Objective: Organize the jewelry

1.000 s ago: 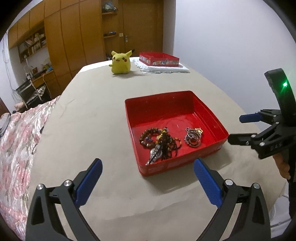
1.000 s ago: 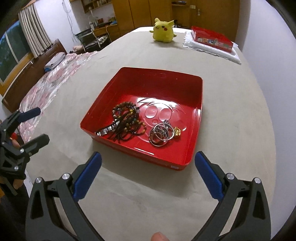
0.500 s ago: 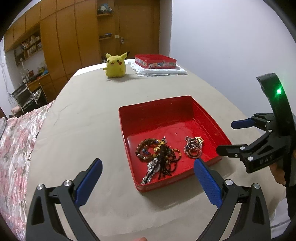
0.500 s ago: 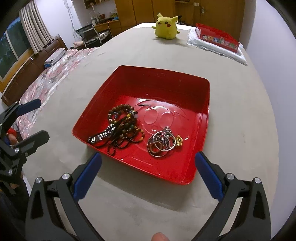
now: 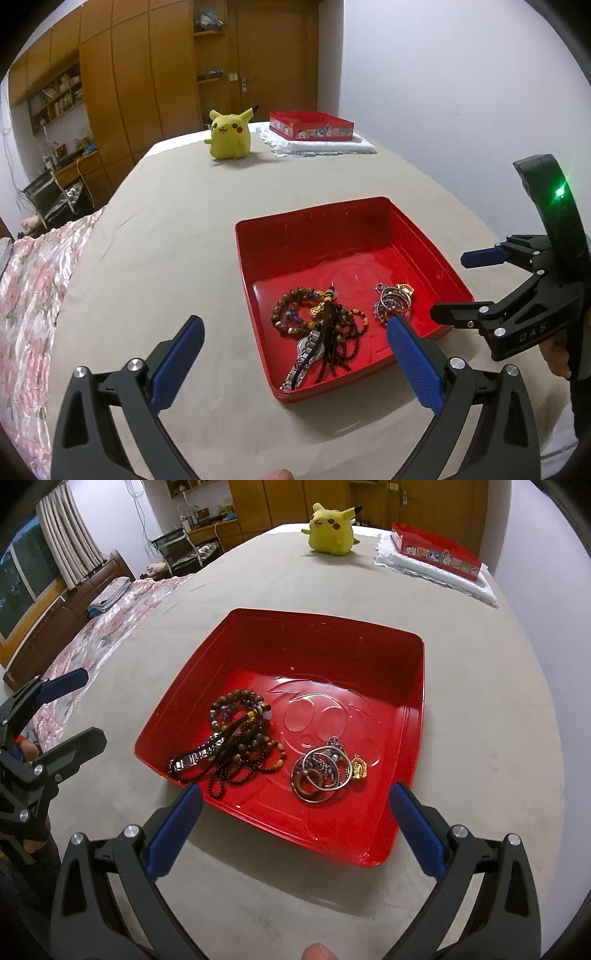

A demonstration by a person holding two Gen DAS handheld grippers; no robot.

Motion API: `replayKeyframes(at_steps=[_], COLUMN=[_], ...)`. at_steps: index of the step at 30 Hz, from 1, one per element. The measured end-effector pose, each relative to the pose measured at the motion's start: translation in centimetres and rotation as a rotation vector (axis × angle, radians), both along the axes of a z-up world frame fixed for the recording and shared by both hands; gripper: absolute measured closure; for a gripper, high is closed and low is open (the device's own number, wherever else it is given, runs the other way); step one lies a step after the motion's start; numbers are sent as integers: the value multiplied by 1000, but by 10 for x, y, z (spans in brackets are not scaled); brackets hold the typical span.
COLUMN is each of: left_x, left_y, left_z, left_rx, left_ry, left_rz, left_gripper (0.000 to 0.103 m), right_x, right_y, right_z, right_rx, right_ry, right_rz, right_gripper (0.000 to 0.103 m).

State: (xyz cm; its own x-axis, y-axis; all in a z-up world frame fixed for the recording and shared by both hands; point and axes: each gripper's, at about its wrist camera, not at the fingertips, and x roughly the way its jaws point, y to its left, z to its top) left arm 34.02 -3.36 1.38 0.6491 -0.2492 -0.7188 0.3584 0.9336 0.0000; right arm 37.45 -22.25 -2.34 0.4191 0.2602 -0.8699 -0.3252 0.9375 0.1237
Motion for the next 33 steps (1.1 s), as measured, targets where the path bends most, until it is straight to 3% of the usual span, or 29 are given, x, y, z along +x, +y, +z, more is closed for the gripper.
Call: replayKeyframes(at_steps=[33], left_x=[3], left_y=[-3], left_z=[-7], left_rx=[26], left_ry=[-17], left_rz=[19], left_gripper=[5], right_x=[3], right_y=[-3], right_z=[-9], right_rx=[9], right_ry=[8], right_rz=[-4], right_gripper=[3])
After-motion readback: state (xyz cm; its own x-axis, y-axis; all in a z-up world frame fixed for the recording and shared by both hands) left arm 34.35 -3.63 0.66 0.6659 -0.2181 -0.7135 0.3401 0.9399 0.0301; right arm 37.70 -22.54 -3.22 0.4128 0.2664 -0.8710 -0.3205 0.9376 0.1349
